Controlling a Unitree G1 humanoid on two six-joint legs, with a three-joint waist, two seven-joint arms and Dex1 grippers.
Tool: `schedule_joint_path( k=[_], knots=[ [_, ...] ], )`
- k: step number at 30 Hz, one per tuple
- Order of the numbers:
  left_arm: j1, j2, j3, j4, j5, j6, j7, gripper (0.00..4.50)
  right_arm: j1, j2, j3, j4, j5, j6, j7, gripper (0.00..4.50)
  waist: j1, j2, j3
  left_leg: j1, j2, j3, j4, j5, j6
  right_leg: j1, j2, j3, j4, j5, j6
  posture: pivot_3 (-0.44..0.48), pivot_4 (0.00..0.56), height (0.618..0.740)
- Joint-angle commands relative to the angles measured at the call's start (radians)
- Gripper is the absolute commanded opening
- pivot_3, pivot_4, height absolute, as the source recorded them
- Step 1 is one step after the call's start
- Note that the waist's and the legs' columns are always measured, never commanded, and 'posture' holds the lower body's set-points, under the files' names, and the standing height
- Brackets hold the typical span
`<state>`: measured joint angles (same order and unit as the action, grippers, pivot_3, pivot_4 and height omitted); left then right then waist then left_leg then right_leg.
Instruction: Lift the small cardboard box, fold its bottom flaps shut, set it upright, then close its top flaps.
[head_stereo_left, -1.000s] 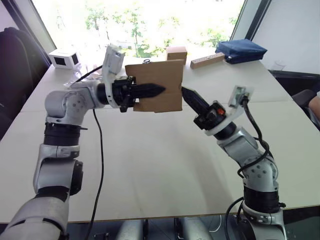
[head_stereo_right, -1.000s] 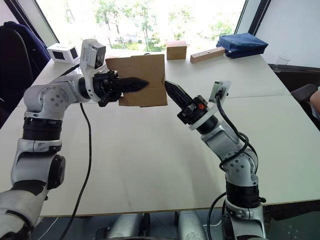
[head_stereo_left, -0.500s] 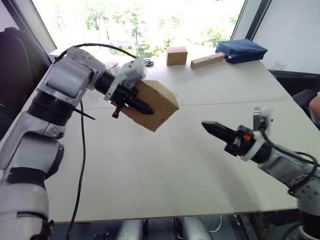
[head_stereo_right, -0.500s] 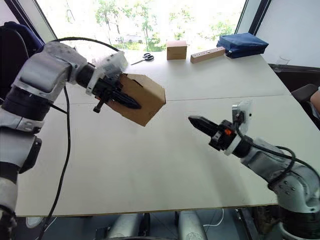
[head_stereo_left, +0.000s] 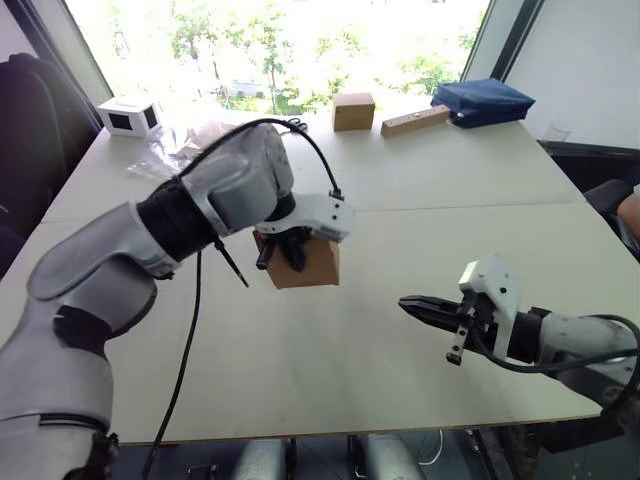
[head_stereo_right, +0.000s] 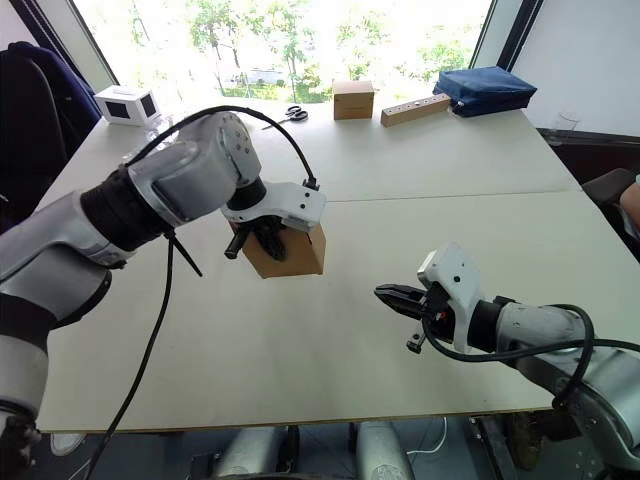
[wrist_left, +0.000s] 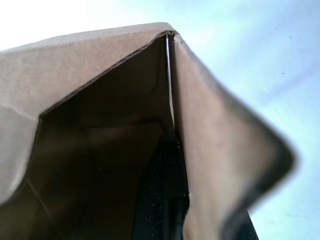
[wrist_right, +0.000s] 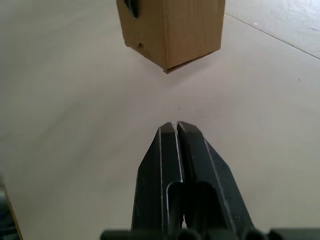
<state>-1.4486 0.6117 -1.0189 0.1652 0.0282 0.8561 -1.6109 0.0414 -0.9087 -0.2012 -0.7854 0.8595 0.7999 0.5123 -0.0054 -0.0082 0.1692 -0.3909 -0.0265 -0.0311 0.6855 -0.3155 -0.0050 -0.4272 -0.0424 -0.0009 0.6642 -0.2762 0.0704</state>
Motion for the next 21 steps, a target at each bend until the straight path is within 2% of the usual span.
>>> schedule_joint_path(
  k=[1,3,8,14,17,21],
  knots=[
    [-0.016,-0.039,-0.034,-0.049,0.01,0.103,-0.003,0.0,0.021,0.068,-0.03,-0.031,0.02,-0.02,-0.043,0.05,0.001,0.0,0.0,0.0,0.0,0.0,0.0,0.0,0.0,0.0,0.0,0.0,0.0,0.0,0.0,0.0,0.15,0.74],
    [-0.002,-0.064,-0.039,-0.077,0.016,0.14,0.001,0.0,0.035,0.125,-0.055,-0.013,0.049,-0.041,-0.058,0.05,-0.002,-0.001,0.001,0.0,-0.001,0.0,0.0,0.0,0.0,0.0,-0.001,0.0,-0.001,0.0,0.0,0.0,0.15,0.74],
    [0.024,-0.091,-0.03,-0.074,0.042,0.157,0.049,0.0,0.046,0.16,-0.057,-0.025,0.045,-0.035,-0.084,0.05,-0.004,-0.001,0.0,0.0,-0.001,0.0,0.0,0.0,0.0,0.0,-0.001,0.0,0.0,0.0,0.0,0.0,0.15,0.74],
    [0.058,-0.057,-0.049,-0.158,0.03,0.204,0.032,0.0,0.047,0.16,-0.039,-0.015,0.01,-0.033,-0.096,0.05,-0.006,0.0,0.0,0.001,0.0,0.0,0.0,0.0,0.0,0.0,0.0,0.0,0.001,0.0,0.0,0.0,0.15,0.74],
    [0.056,-0.075,-0.04,-0.173,0.009,0.264,0.042,0.68,0.041,0.154,-0.036,-0.005,-0.001,-0.032,-0.089,0.0,-0.001,0.0,0.0,0.001,0.0,0.0,0.0,0.0,0.0,0.0,0.0,0.0,0.001,0.0,0.0,0.0,0.15,0.74],
    [0.034,-0.079,-0.019,-0.221,-0.045,0.349,0.033,2.48,0.028,0.135,-0.029,0.017,-0.019,-0.029,-0.066,0.0,-0.002,0.0,0.0,0.0,-0.001,0.001,0.001,0.0,0.0,0.001,-0.001,0.0,0.0,0.0,0.0,0.0,0.15,0.74]
  ],
)
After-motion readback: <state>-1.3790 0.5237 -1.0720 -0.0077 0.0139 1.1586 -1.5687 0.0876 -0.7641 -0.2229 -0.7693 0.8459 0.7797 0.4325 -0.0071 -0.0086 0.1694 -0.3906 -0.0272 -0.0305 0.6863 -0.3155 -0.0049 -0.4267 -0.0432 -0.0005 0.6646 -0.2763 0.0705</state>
